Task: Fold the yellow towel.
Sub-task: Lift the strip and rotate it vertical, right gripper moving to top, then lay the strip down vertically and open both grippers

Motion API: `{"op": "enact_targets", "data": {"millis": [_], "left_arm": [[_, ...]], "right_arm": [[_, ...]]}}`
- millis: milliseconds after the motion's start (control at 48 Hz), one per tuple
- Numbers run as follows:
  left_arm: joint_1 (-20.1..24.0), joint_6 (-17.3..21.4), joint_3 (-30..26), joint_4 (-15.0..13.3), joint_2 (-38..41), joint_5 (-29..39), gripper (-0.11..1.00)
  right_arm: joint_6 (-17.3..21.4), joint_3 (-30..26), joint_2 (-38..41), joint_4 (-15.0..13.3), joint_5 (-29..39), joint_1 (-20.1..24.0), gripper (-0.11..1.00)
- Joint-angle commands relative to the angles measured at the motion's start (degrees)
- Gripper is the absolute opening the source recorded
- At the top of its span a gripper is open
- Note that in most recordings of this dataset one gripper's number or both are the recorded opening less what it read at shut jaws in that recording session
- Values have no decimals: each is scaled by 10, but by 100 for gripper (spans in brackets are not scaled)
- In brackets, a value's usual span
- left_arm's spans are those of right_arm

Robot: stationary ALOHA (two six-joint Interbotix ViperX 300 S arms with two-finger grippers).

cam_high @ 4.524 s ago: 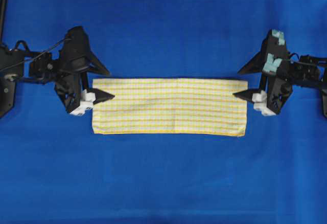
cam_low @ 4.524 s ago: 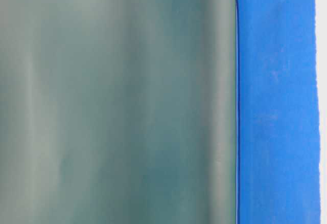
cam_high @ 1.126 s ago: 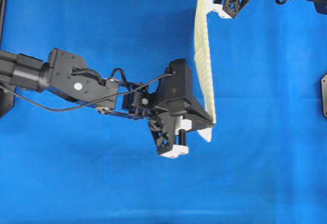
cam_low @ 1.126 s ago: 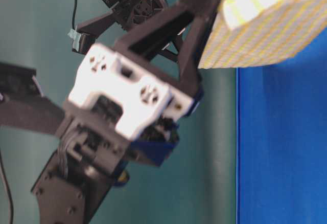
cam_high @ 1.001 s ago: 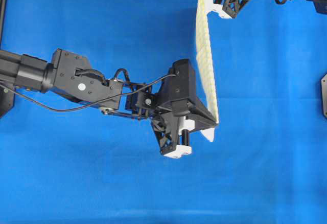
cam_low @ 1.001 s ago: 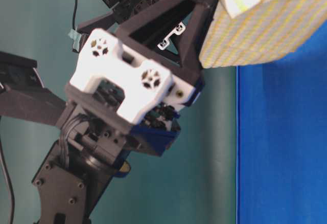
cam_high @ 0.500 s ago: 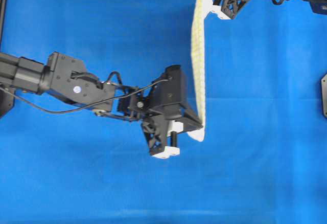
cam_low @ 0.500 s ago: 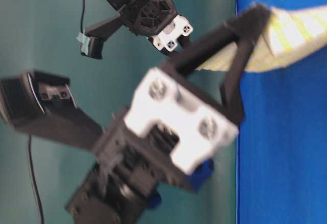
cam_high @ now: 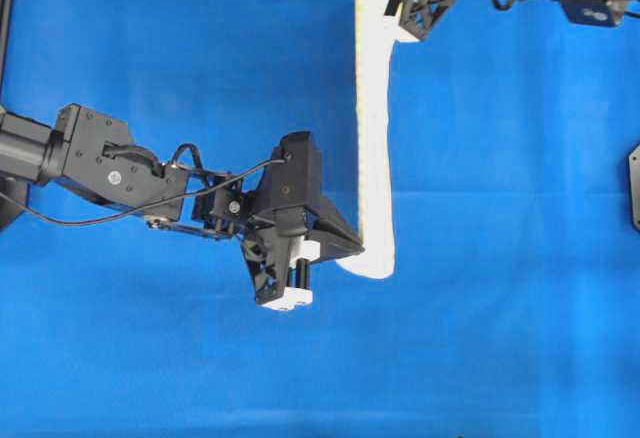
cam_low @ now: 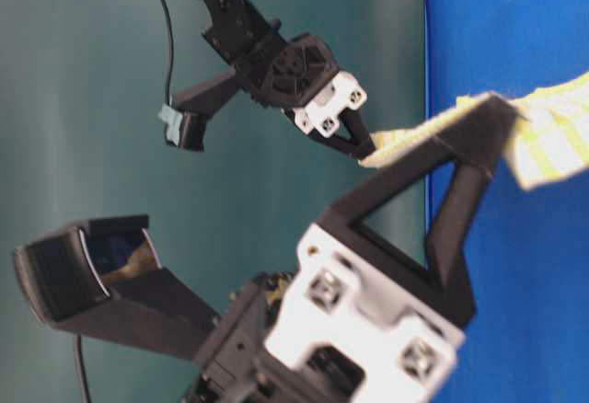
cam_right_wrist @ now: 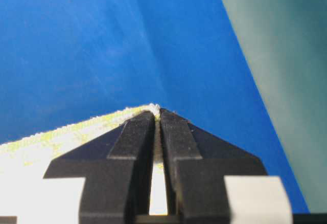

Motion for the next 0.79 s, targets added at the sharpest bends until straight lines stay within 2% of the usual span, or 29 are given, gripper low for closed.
{"op": "enact_targets", "data": {"millis": [0, 542, 605, 667, 771], "left_arm": [[-40, -1, 1, 2, -25, -6, 2], [-33, 5, 11, 2, -15, -1, 3], [-31, 5, 11, 2, -15, -1, 12], [-30, 5, 11, 2, -15, 0, 26], [-28, 5, 12, 2, -16, 0, 49]], "right_arm": [[1, -25, -1, -2, -6, -11, 3], [0, -31, 18, -3, -11, -2, 3], [-1, -32, 20, -4, -11, 2, 4], [-1, -33, 23, -8, -12, 6, 6], [-1, -37, 25, -14, -12, 12, 20]]}}
